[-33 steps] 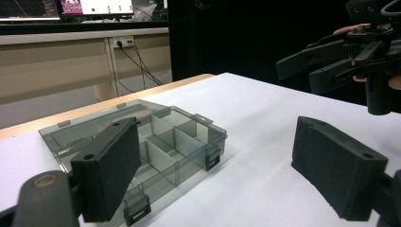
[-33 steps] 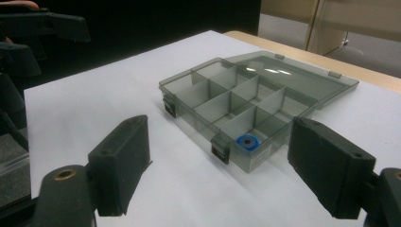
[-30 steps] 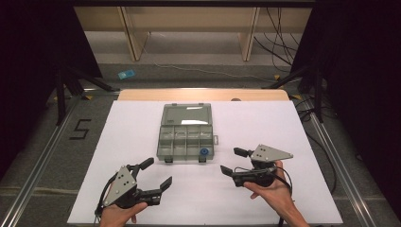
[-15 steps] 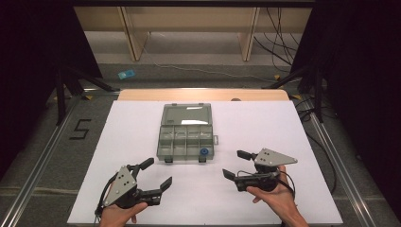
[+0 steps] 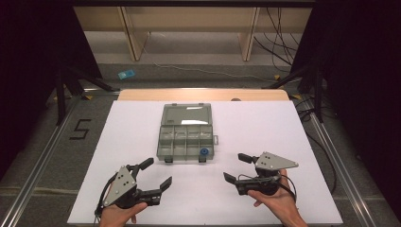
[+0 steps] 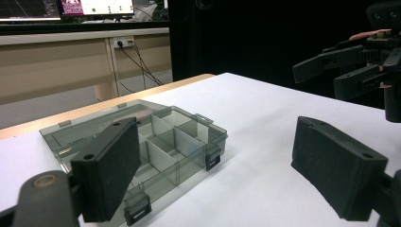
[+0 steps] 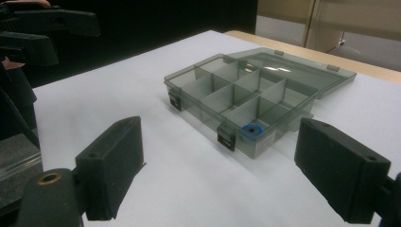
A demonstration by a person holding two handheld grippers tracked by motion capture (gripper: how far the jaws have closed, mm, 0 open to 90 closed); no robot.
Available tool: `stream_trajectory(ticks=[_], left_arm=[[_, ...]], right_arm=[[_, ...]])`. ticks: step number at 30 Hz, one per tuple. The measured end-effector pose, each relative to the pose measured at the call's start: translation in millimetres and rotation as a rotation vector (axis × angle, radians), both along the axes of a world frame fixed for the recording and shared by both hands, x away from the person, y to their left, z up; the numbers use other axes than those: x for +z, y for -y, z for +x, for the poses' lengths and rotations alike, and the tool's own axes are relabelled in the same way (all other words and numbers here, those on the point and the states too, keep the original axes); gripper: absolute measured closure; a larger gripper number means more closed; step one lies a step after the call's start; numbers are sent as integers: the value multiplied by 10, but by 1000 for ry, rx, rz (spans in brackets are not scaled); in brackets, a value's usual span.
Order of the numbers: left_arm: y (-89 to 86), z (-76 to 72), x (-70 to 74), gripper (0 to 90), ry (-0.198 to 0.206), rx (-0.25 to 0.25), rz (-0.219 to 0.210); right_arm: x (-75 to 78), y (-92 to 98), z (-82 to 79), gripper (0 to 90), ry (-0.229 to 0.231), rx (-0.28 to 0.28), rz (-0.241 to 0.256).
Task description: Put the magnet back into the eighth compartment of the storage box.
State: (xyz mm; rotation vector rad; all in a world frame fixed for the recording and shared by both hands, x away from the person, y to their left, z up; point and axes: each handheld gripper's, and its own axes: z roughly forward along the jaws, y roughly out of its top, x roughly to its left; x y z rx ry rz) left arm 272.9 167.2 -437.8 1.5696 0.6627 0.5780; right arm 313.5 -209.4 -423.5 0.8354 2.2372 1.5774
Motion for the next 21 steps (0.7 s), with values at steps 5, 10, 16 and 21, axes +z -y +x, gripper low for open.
stream_trajectory(ticks=[5, 10, 16, 21], left_arm=[[0, 0, 0, 159, 0, 0, 0], [0, 0, 0, 159, 0, 0, 0], [-2, -2, 3, 159, 1, 3, 8], [2, 0, 0, 159, 0, 0, -2]], right_arm=[[-13, 18, -34, 172, -2, -4, 7], [-21, 43, -54, 171, -3, -12, -11], [-28, 68, -95, 171, 1, -14, -8], [-44, 81, -102, 171, 26, -18, -10]])
